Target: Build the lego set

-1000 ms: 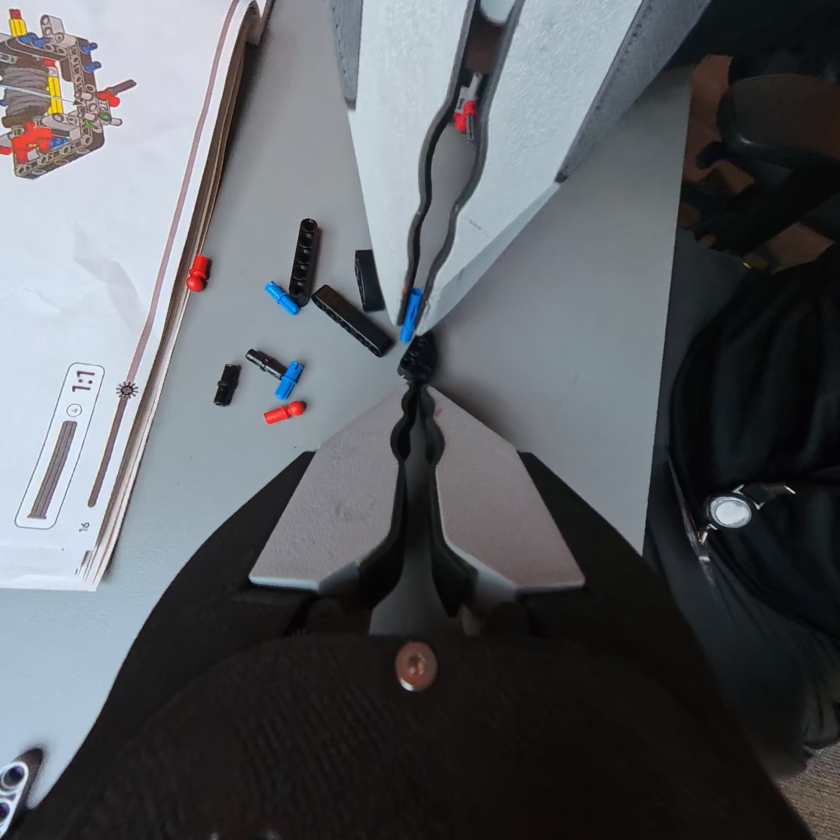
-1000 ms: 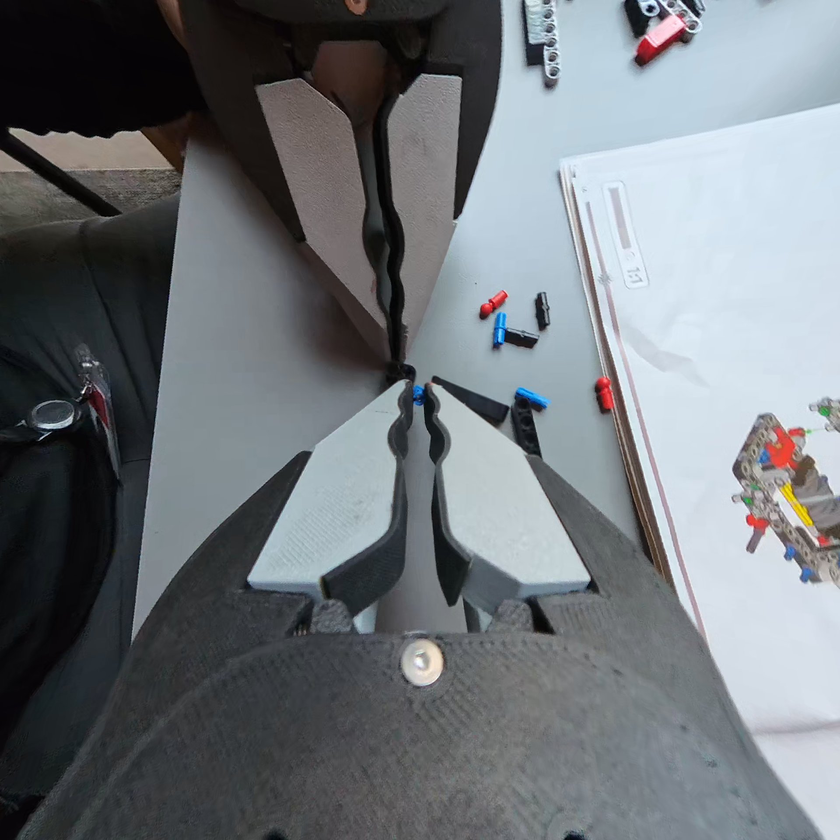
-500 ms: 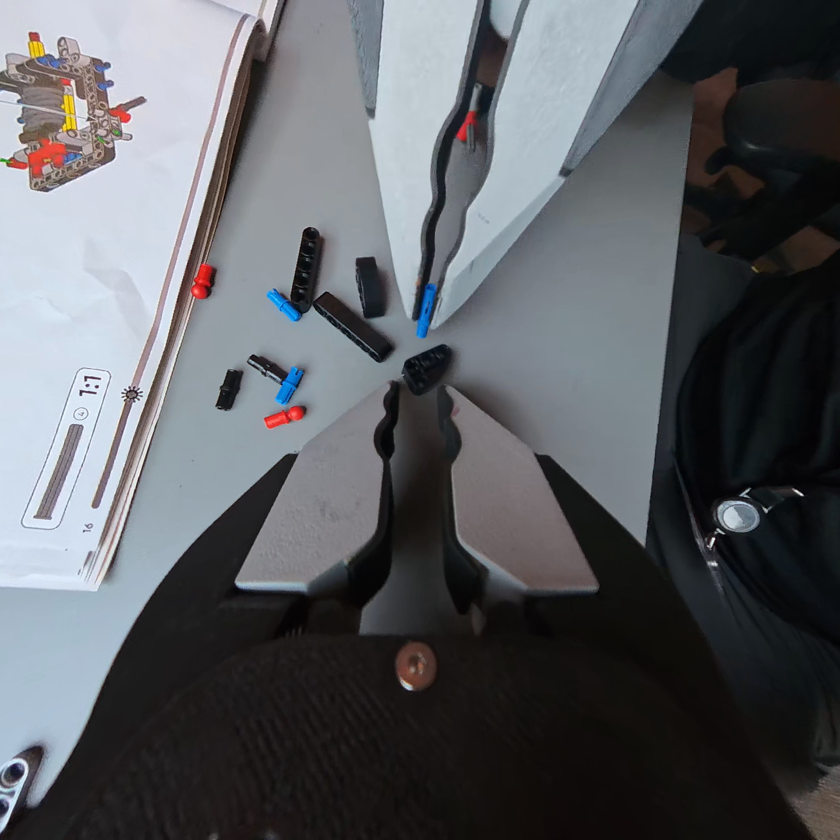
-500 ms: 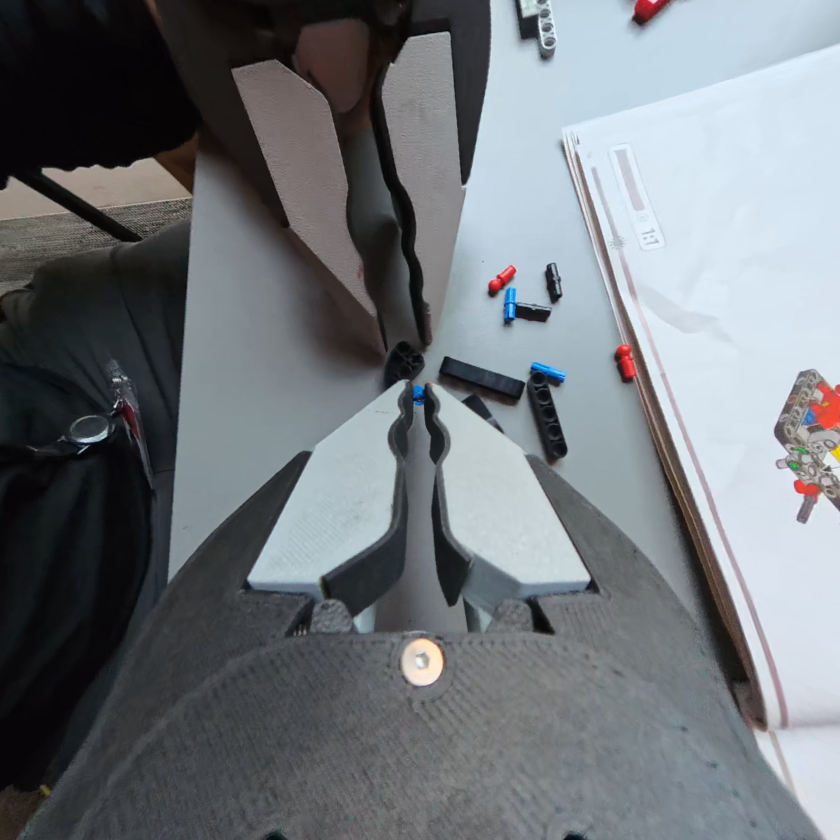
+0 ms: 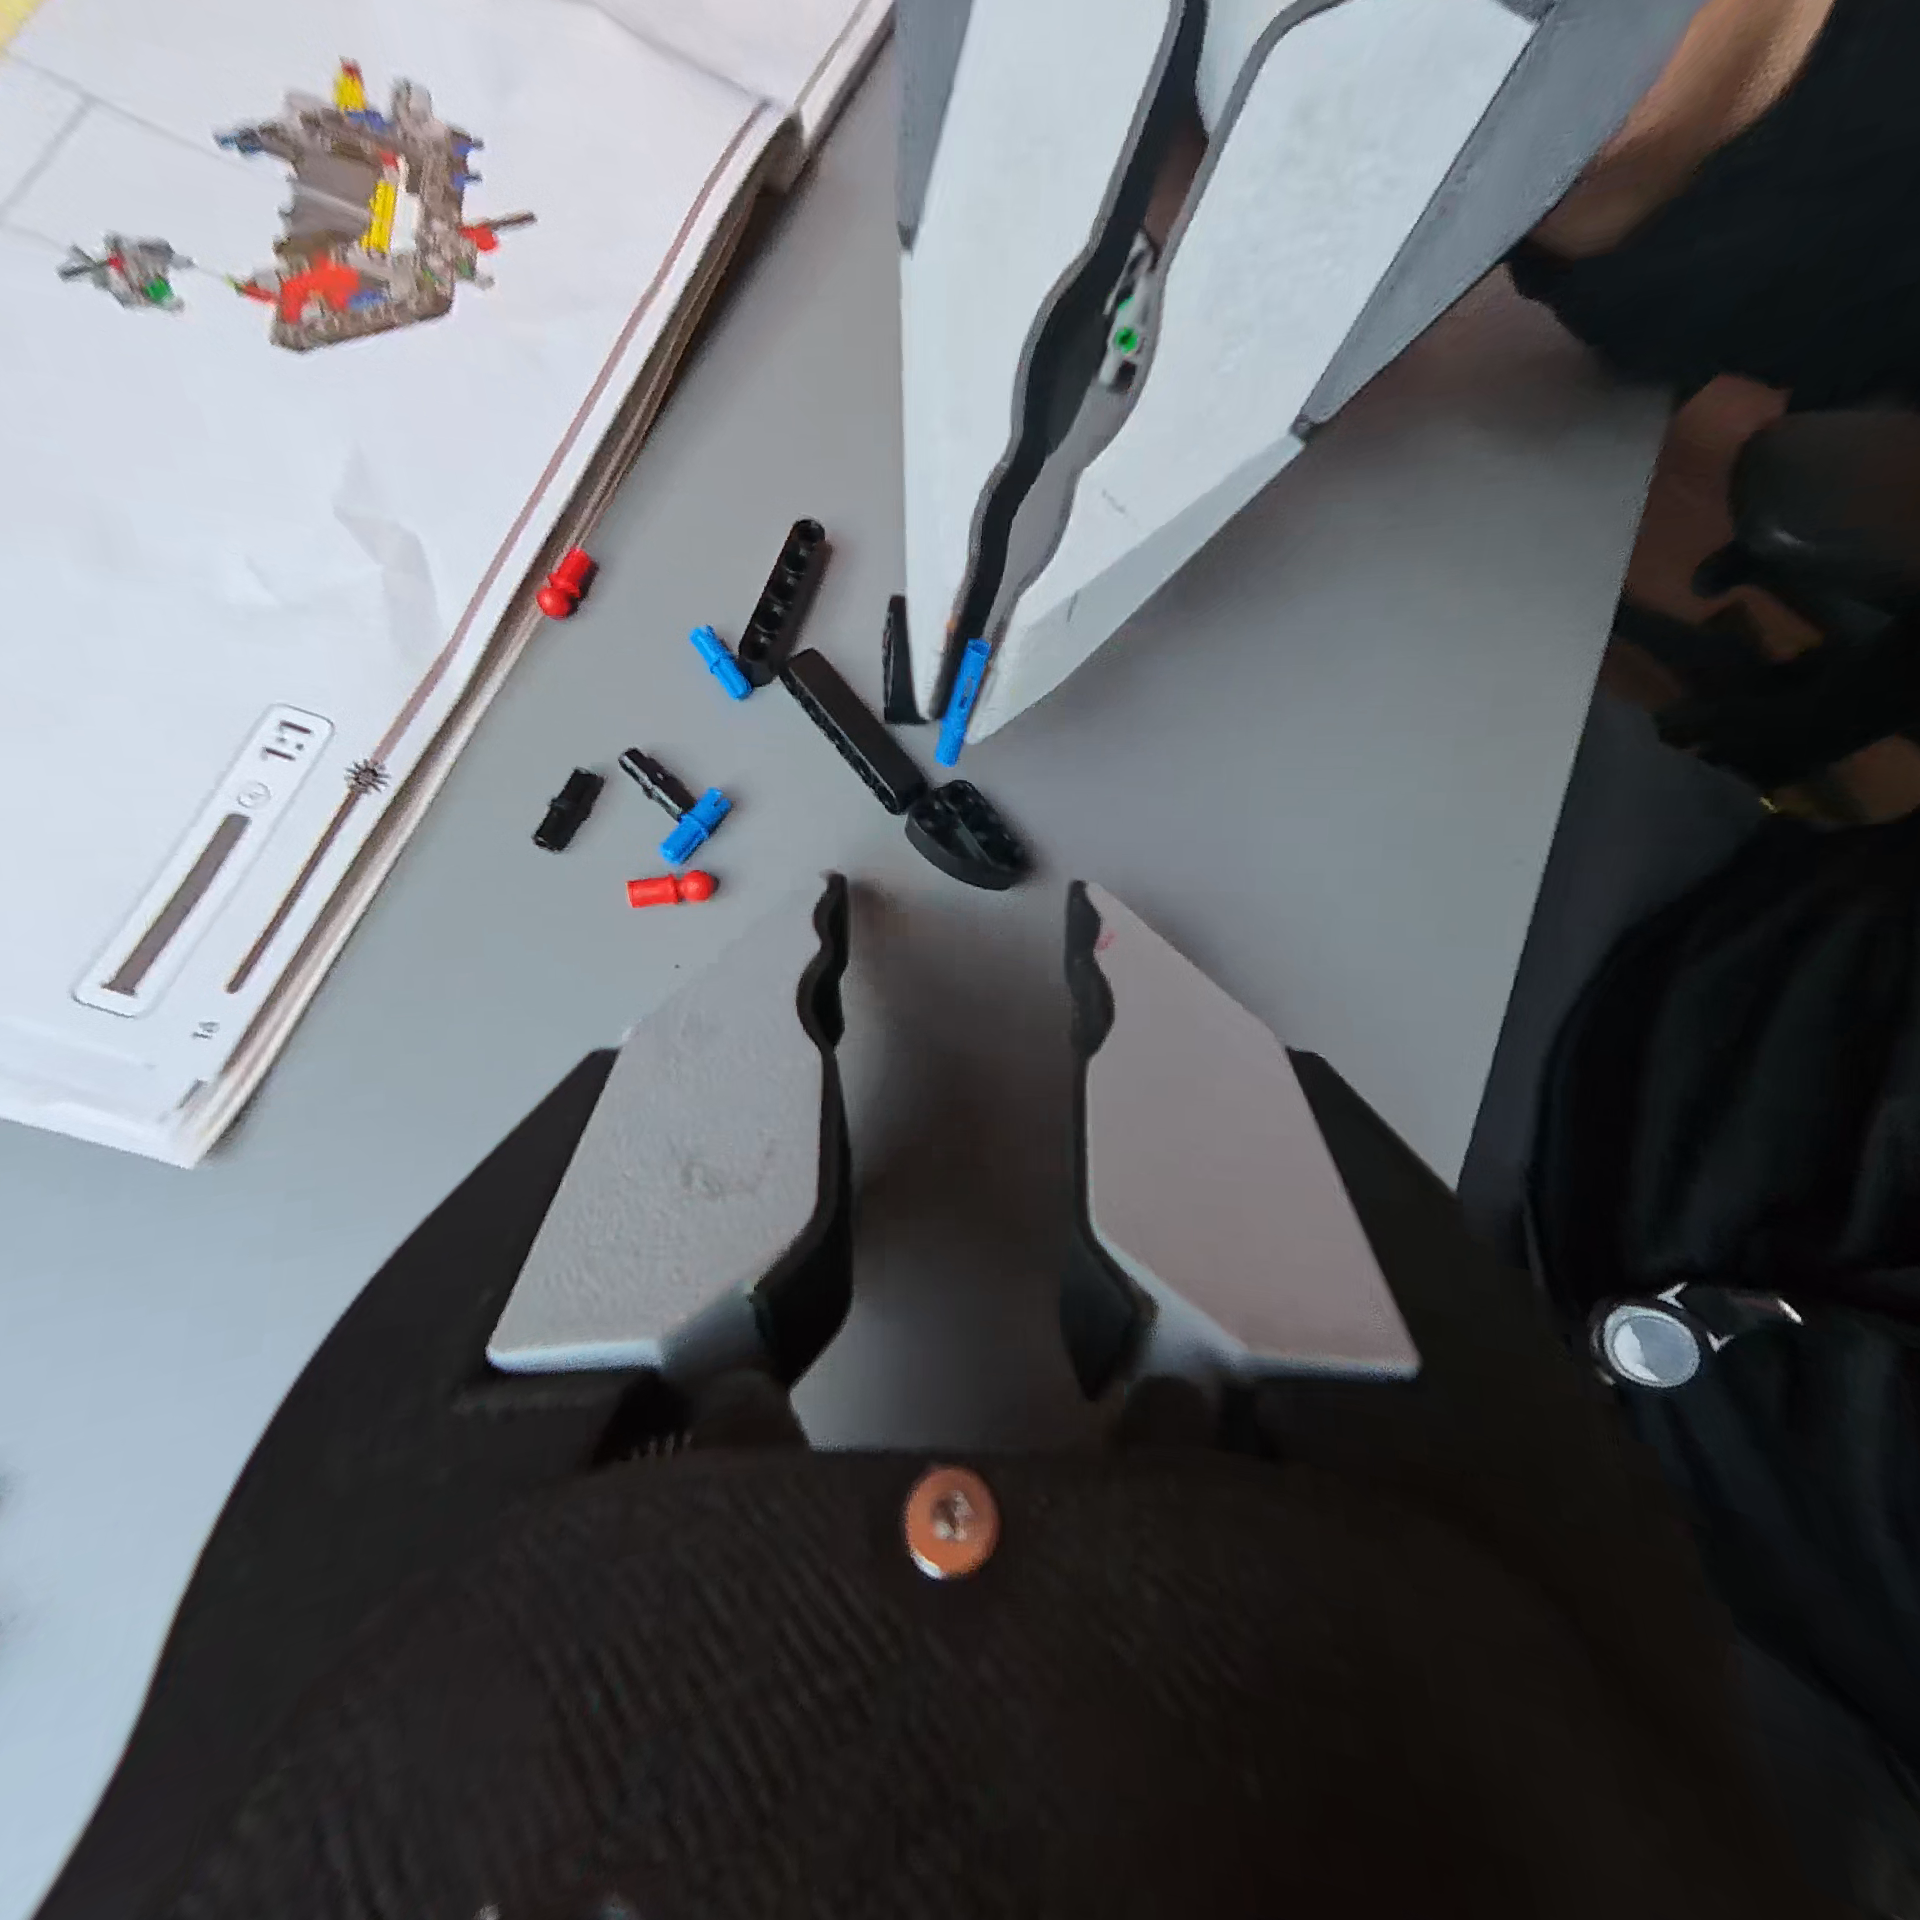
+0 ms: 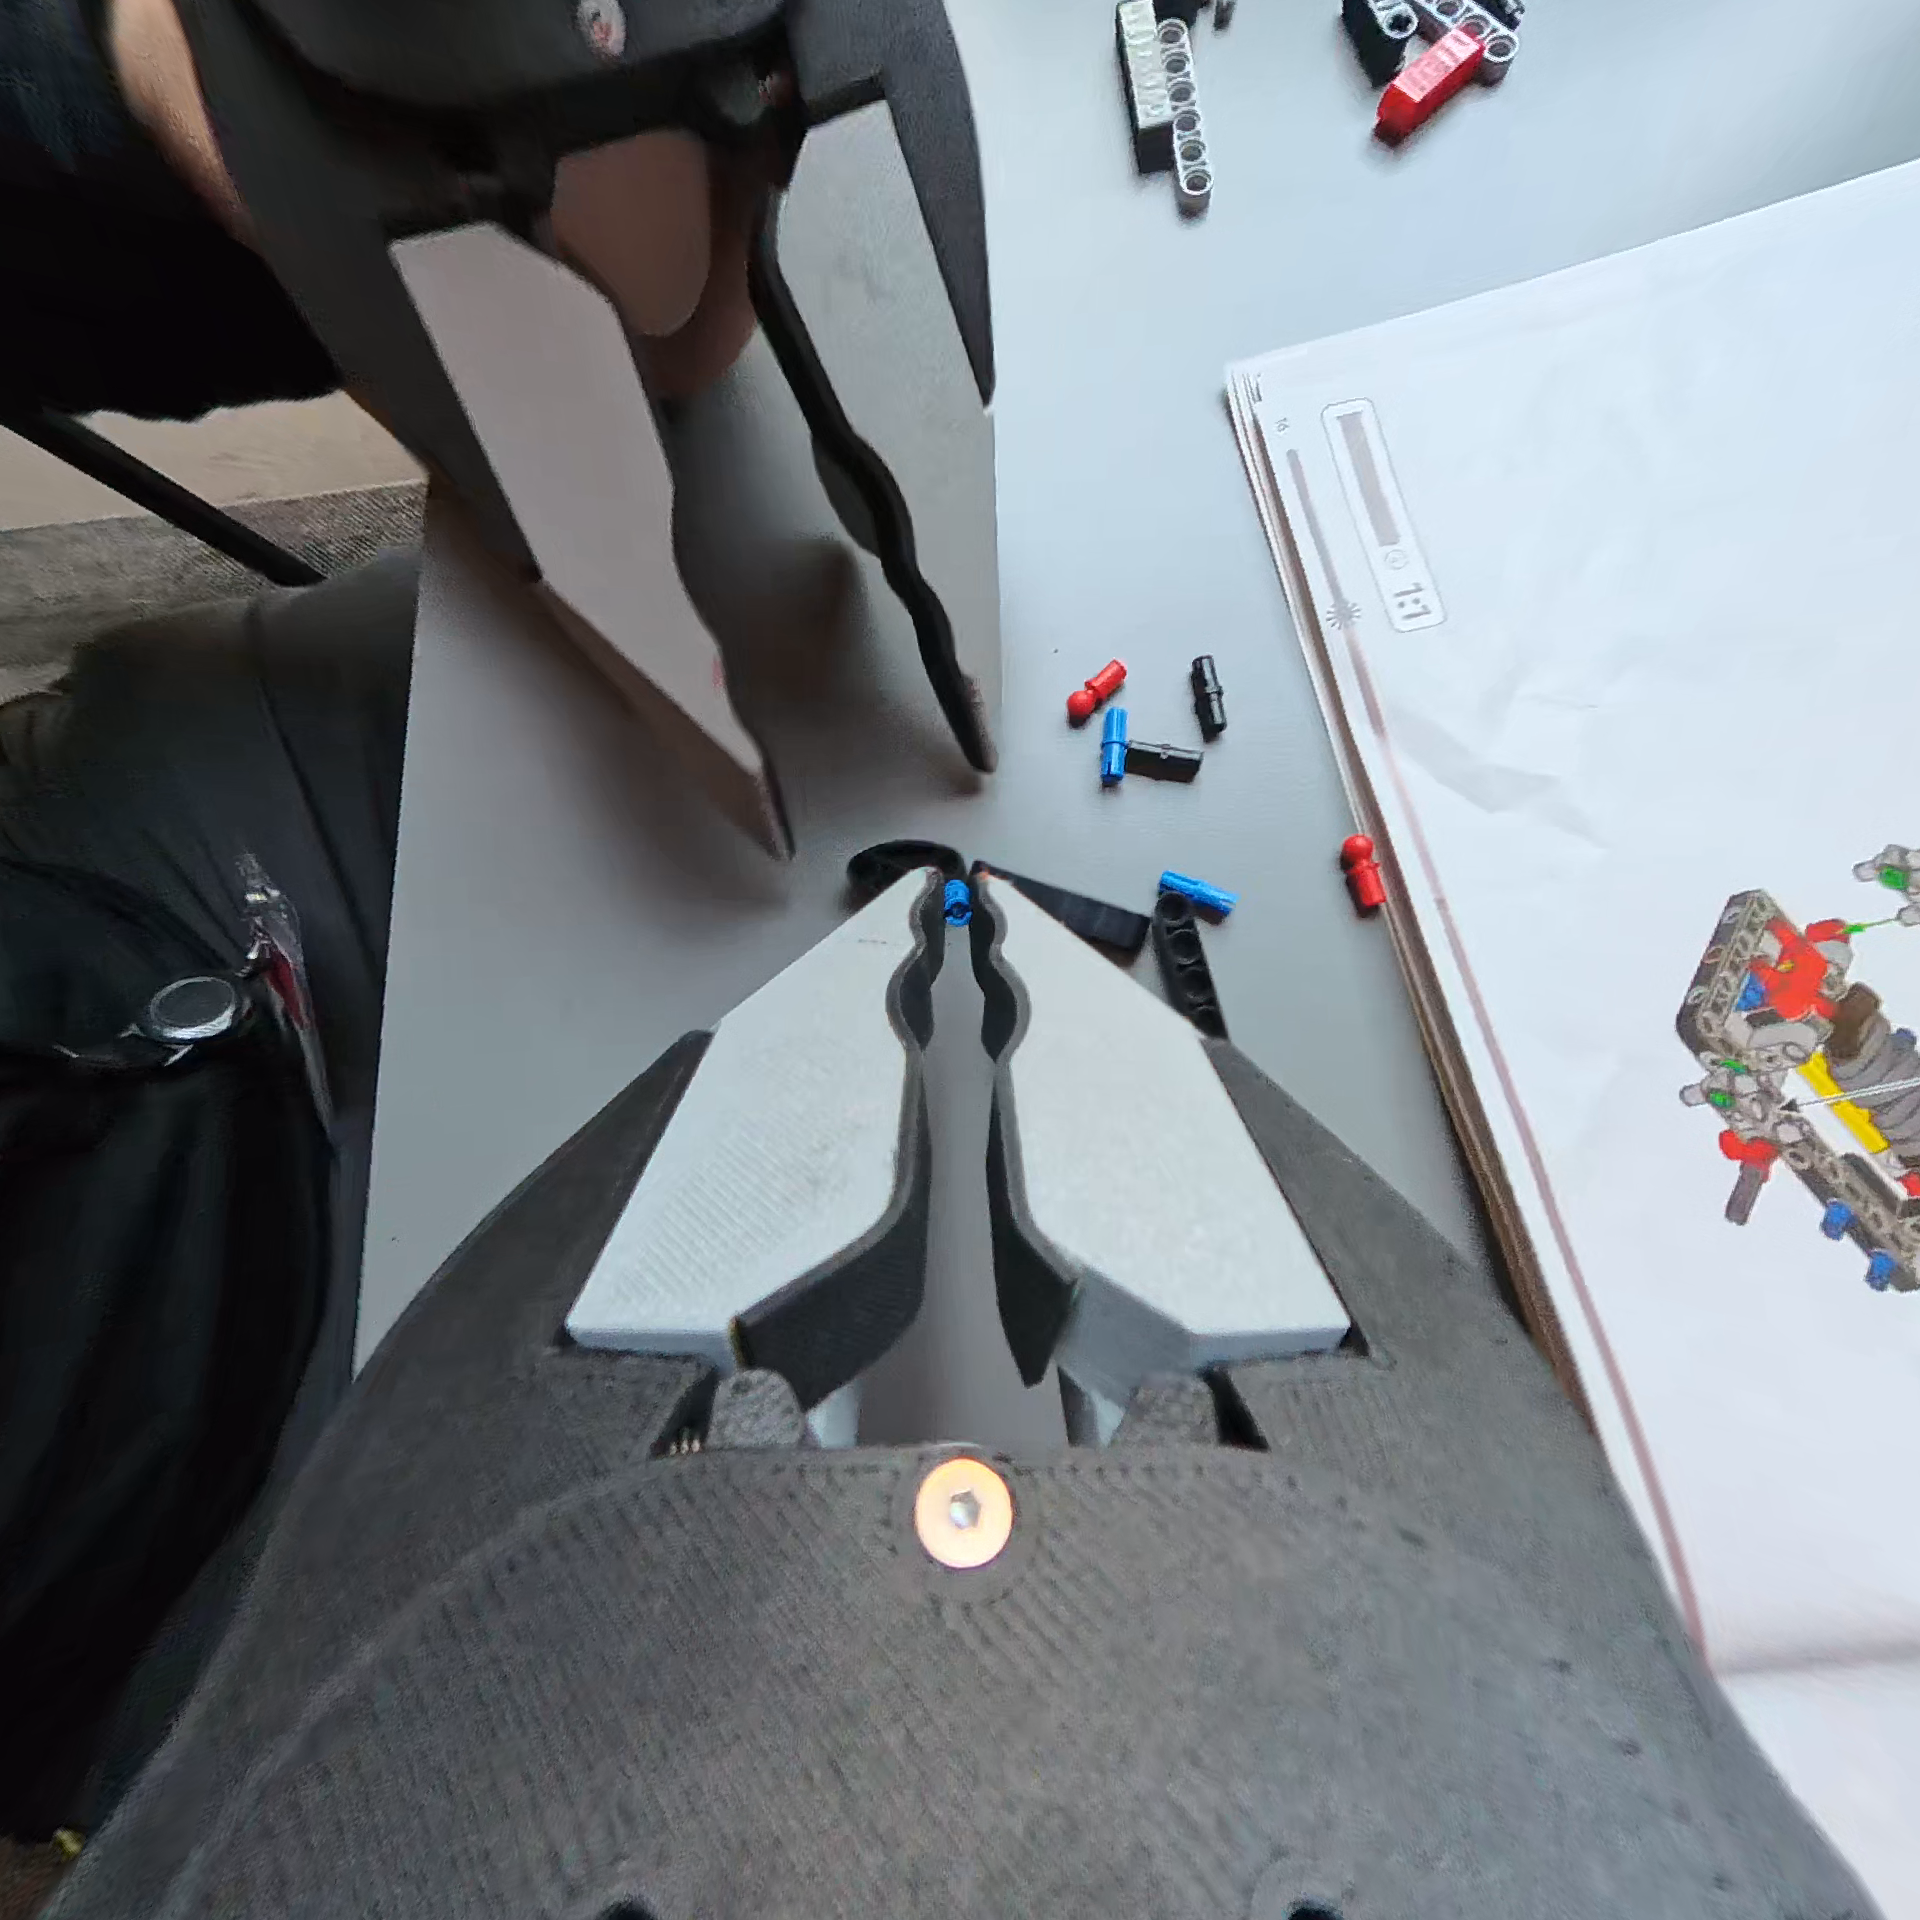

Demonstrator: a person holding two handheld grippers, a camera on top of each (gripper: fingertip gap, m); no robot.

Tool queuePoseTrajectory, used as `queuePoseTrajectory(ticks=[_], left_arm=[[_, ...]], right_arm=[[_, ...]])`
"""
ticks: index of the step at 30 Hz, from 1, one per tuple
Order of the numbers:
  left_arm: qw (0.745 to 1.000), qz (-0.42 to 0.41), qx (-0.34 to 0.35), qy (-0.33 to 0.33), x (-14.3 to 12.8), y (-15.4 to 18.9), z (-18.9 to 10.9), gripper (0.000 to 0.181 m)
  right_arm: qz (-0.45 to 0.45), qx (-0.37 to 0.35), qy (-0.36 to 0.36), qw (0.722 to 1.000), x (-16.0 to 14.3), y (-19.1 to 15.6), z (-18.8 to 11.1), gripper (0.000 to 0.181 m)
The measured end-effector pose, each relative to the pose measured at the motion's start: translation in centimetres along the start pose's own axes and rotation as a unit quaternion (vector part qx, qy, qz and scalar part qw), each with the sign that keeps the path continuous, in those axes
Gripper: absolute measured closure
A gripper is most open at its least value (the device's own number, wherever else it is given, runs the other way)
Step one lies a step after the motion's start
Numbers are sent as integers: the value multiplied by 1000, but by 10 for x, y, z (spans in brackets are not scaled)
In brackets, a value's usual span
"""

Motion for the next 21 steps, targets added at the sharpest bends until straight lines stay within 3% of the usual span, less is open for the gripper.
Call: queuePoseTrajectory(ticks=[5,11,21], left_arm=[[999,-21,34,-6,4,2,10,148],[999,-17,28,-15,3,4,13,172],[1000,-6,9,-16,5,3,13,166]], right_arm=[[-10,5,-9,1000,1,1,7,179],[-14,11,-14,1000,-1,-1,8,179],[-25,-11,-30,999,-1,2,1,179]])
Point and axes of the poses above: each gripper's, where its closed fingertips meet, z out along the fingers, x out of its top, y = z × x across the jaws, the point moved 2 cm from there along -z, back along the fingers, and after that the axes turned 7 degrees about x, right-handed, at the moved point
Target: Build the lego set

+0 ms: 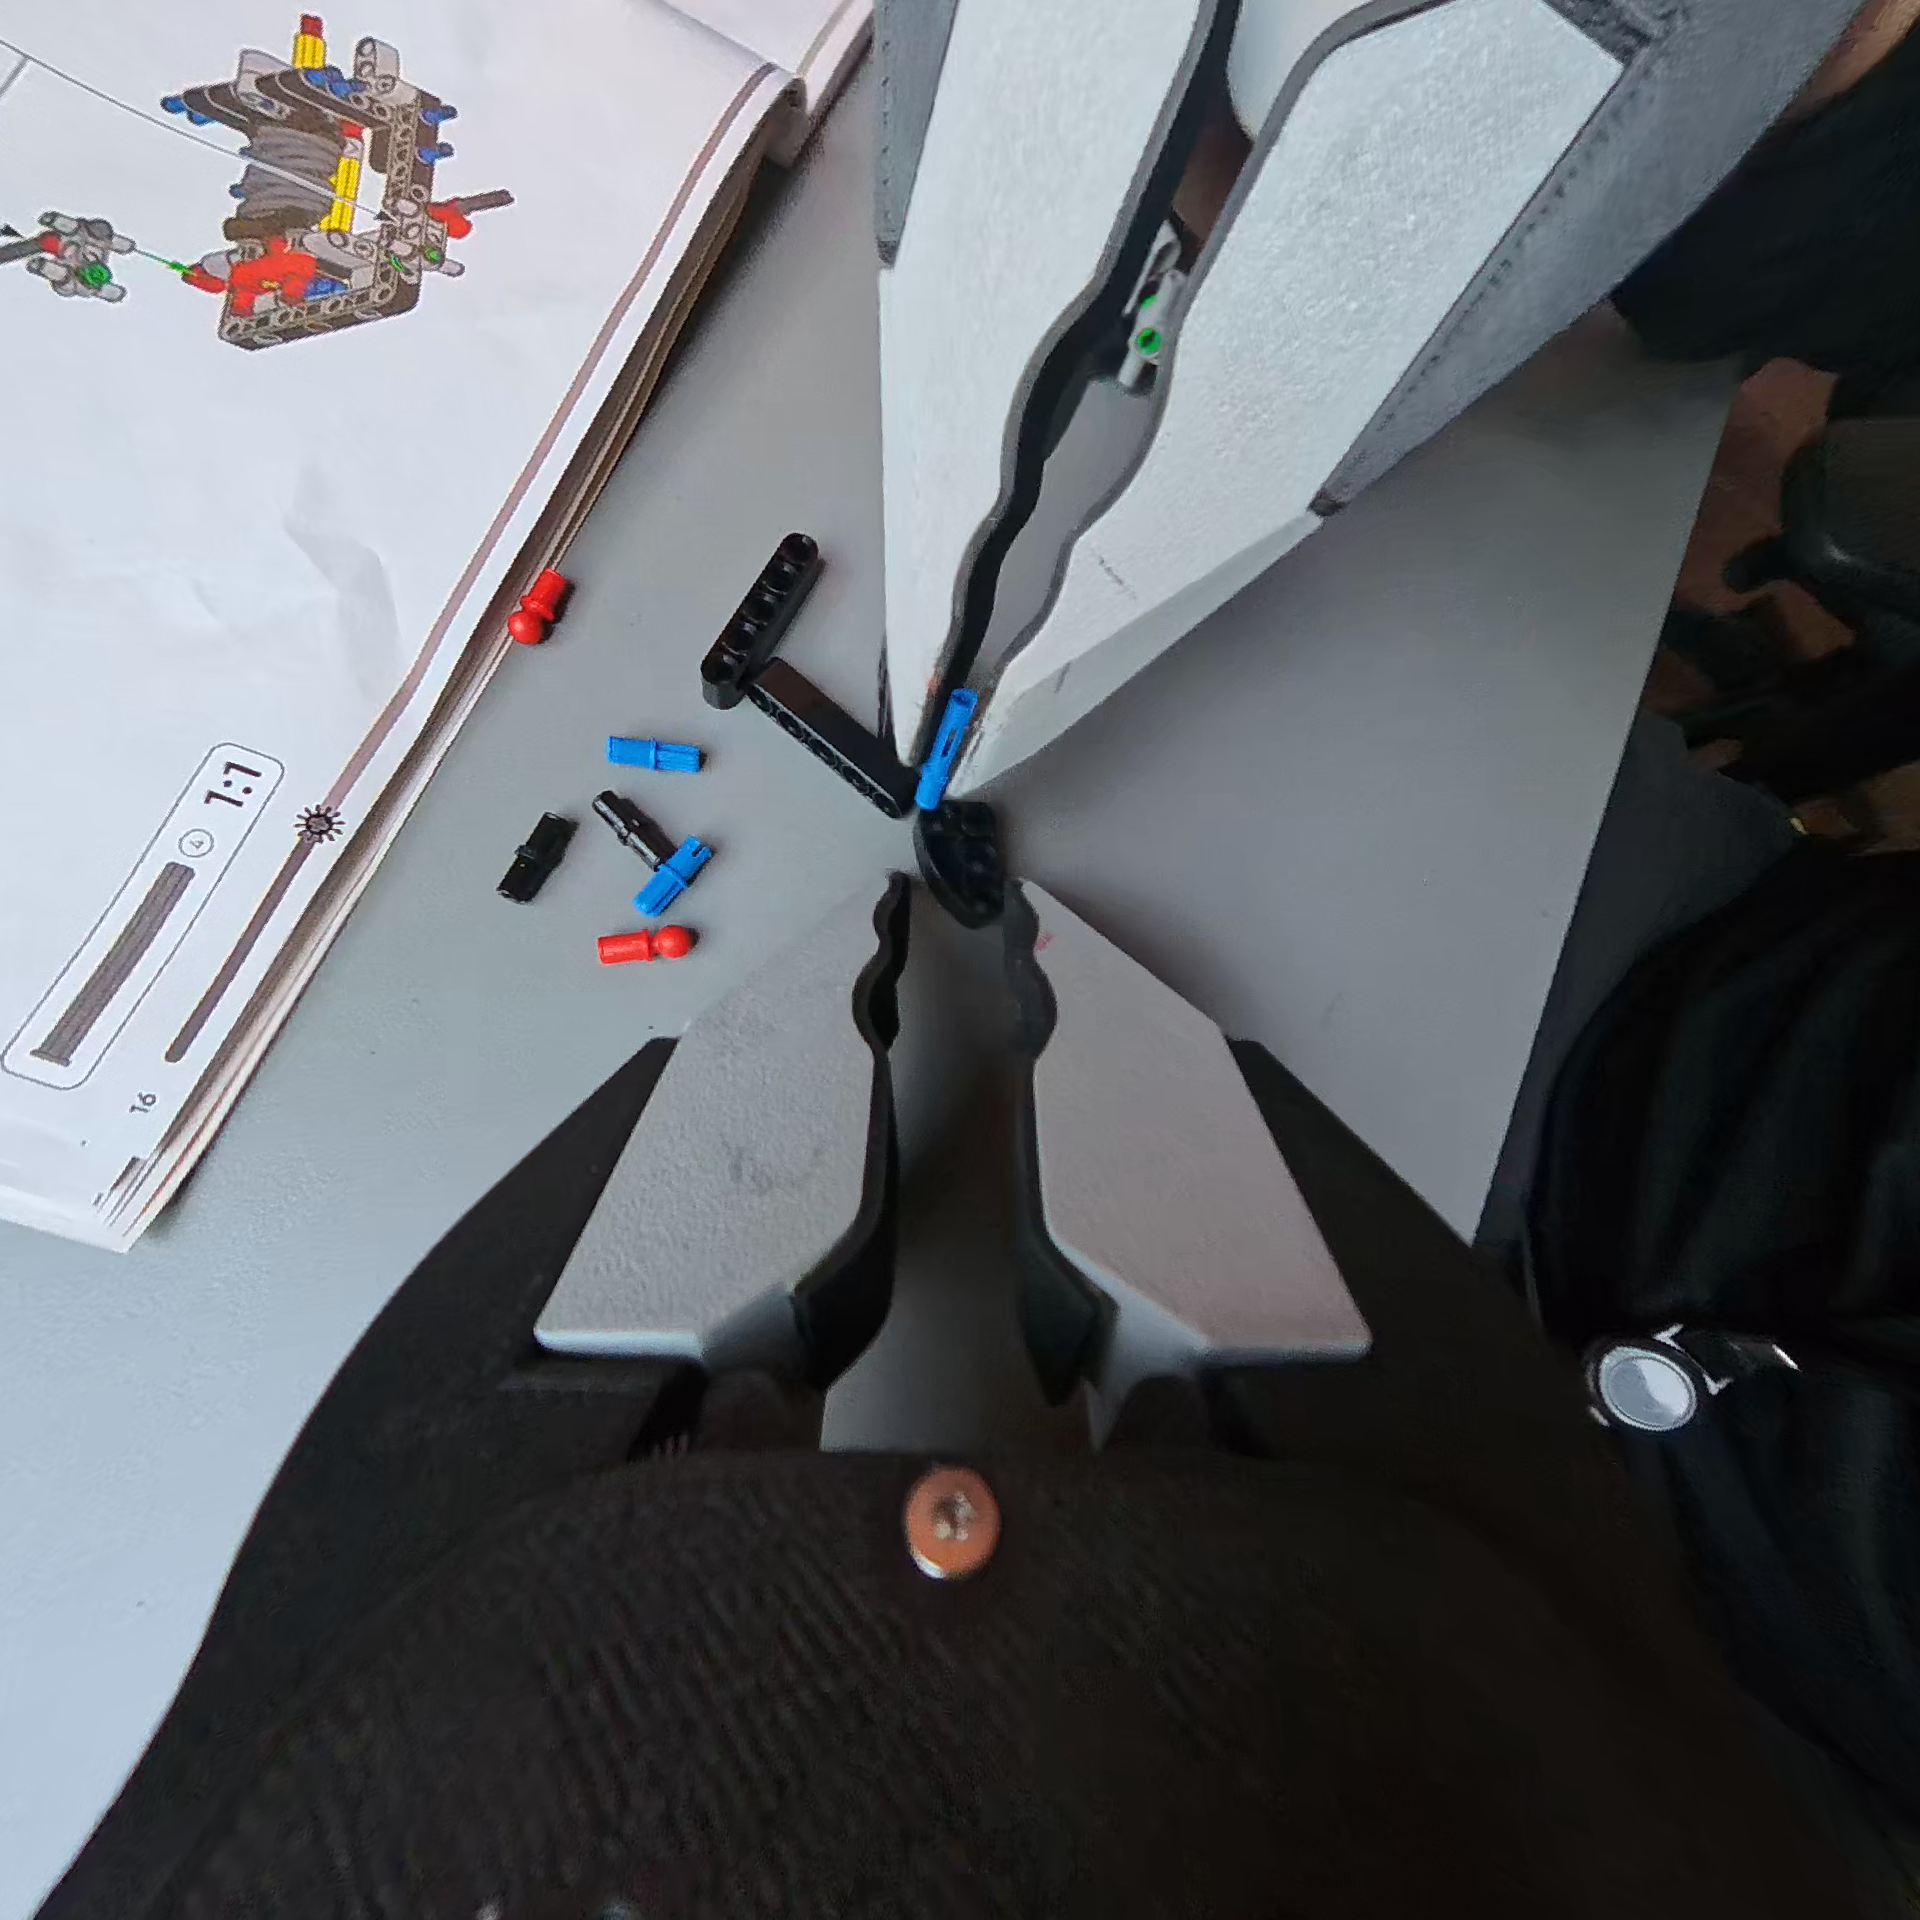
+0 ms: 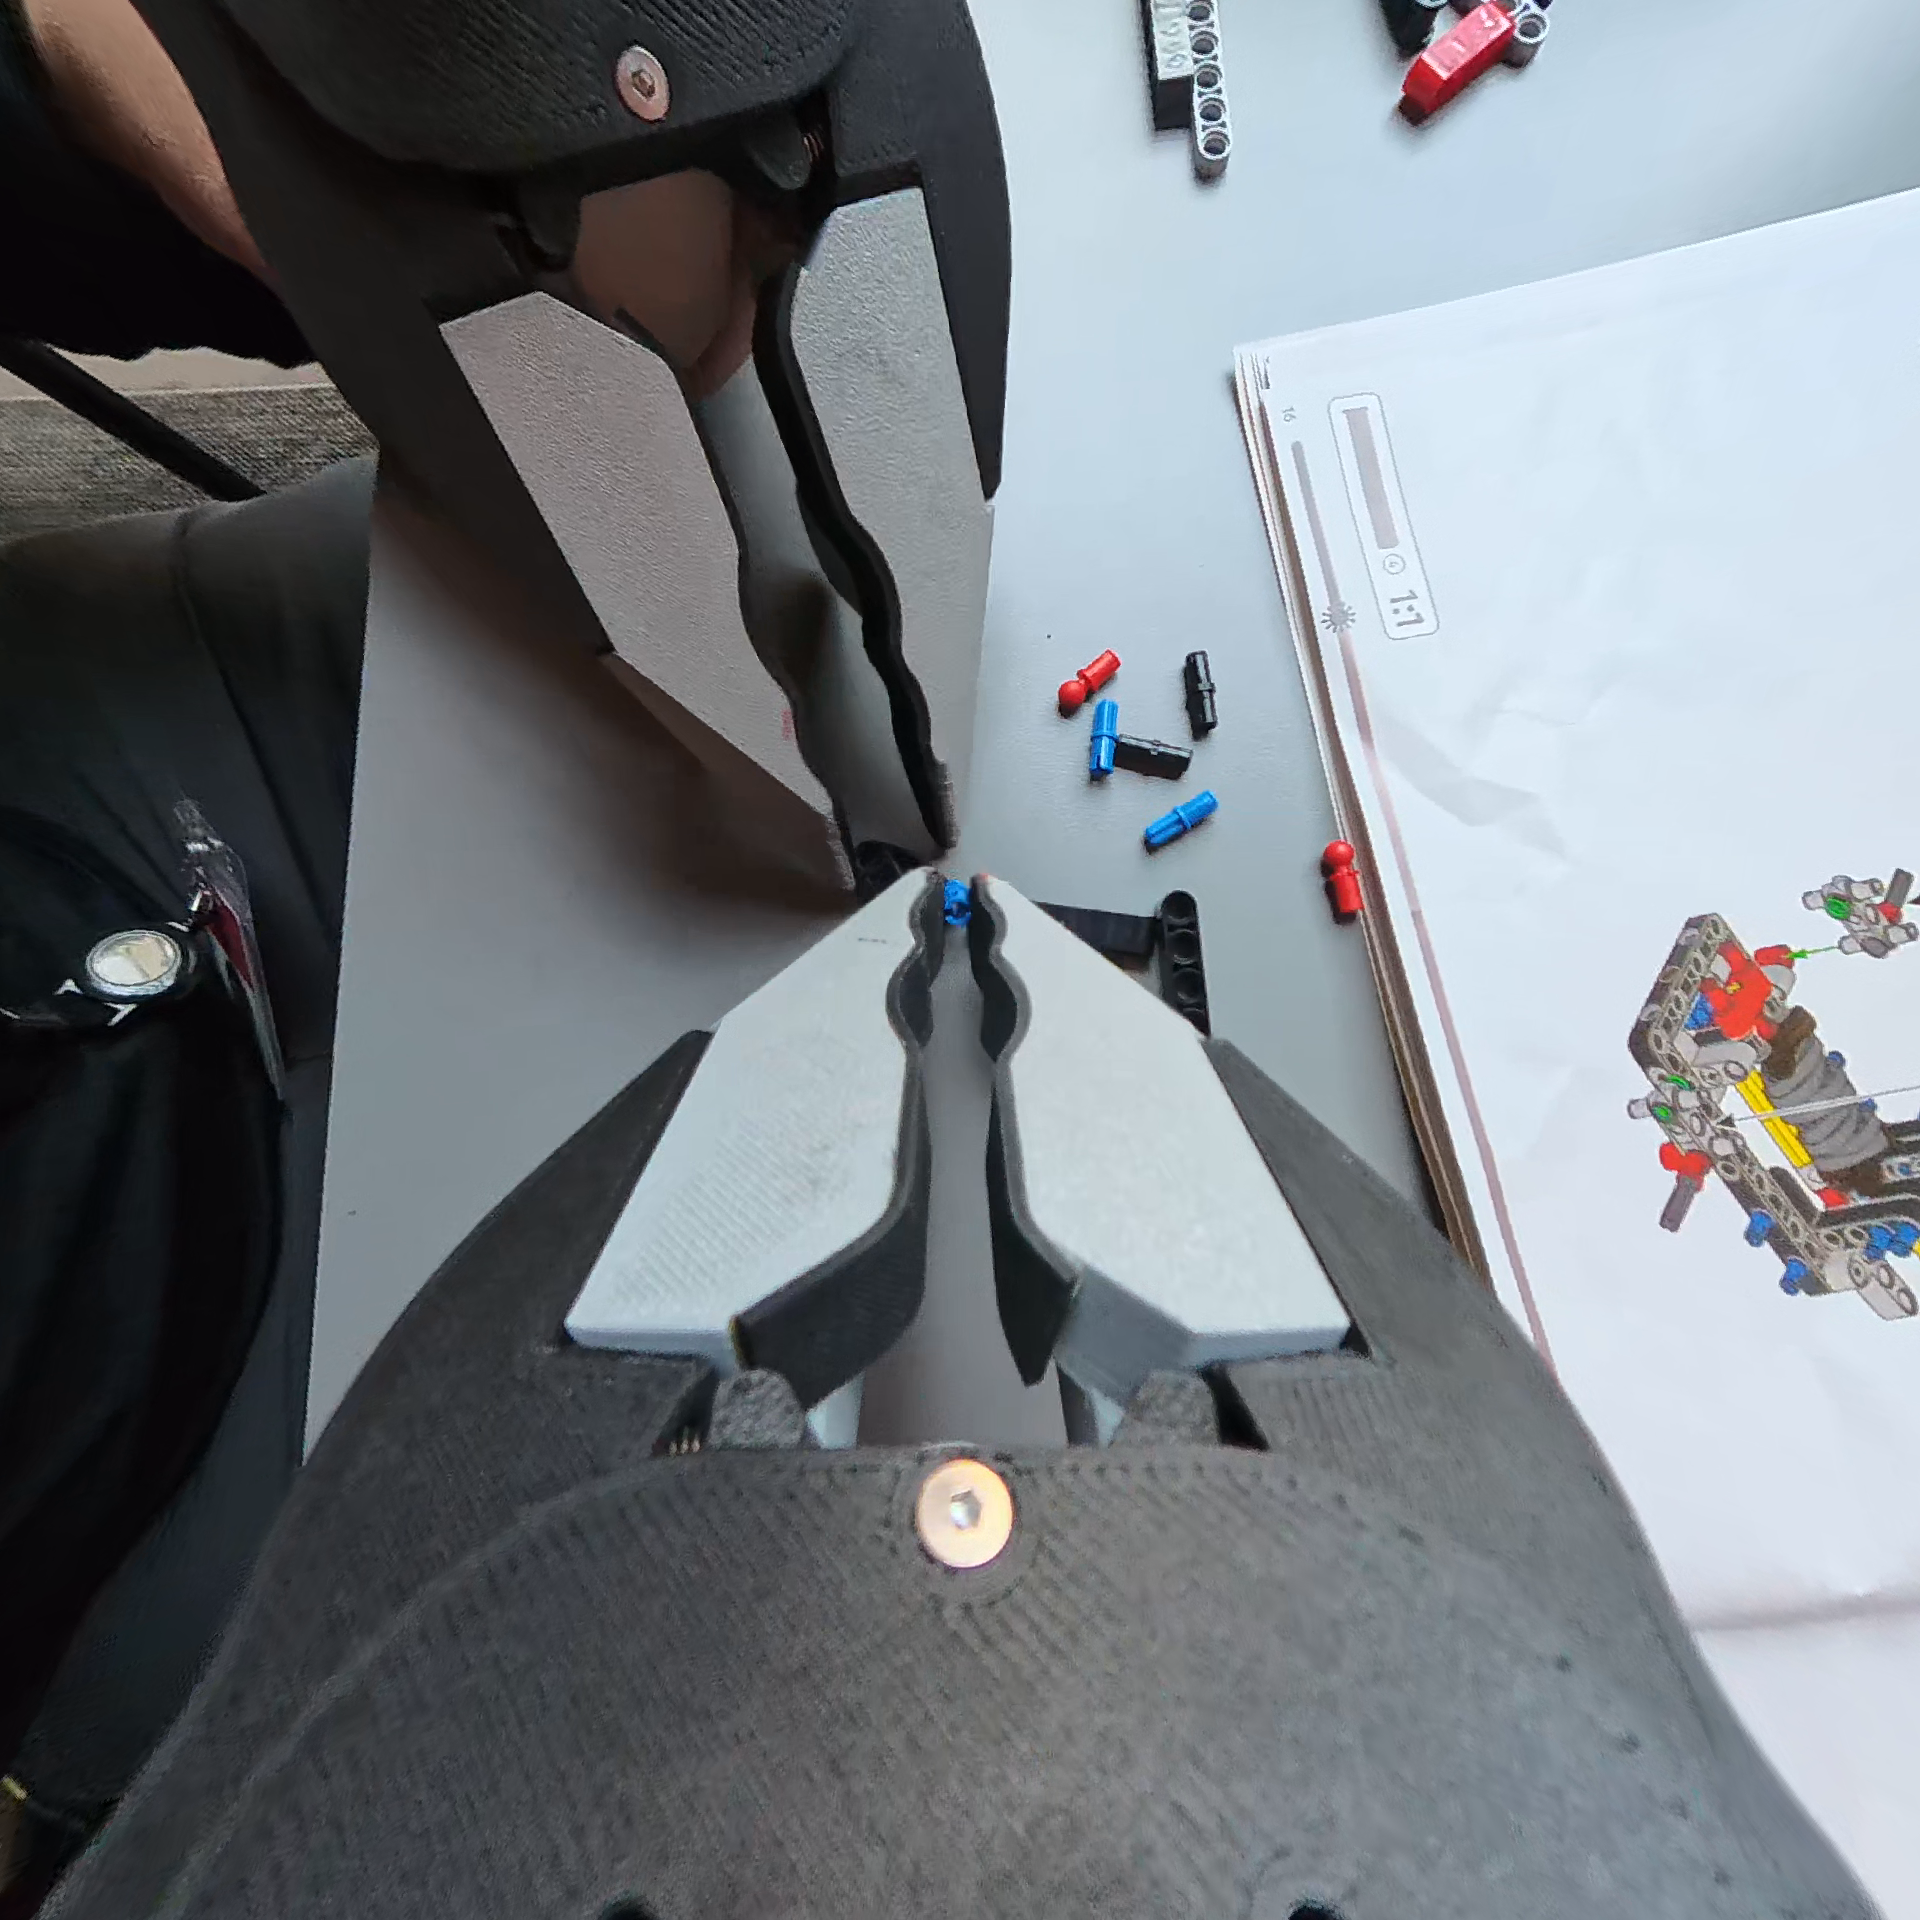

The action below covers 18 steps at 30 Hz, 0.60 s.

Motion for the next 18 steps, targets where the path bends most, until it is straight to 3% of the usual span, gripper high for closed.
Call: queuePoseTrajectory(ticks=[11,18], left_arm=[[1000,15,6,-2,4,1,5,169],[1000,13,3,-2,4,1,5,169]], right_arm=[[7,12,-7,1000,-5,-2,4,179],[-28,6,-57,998,-4,-2,5,179]])
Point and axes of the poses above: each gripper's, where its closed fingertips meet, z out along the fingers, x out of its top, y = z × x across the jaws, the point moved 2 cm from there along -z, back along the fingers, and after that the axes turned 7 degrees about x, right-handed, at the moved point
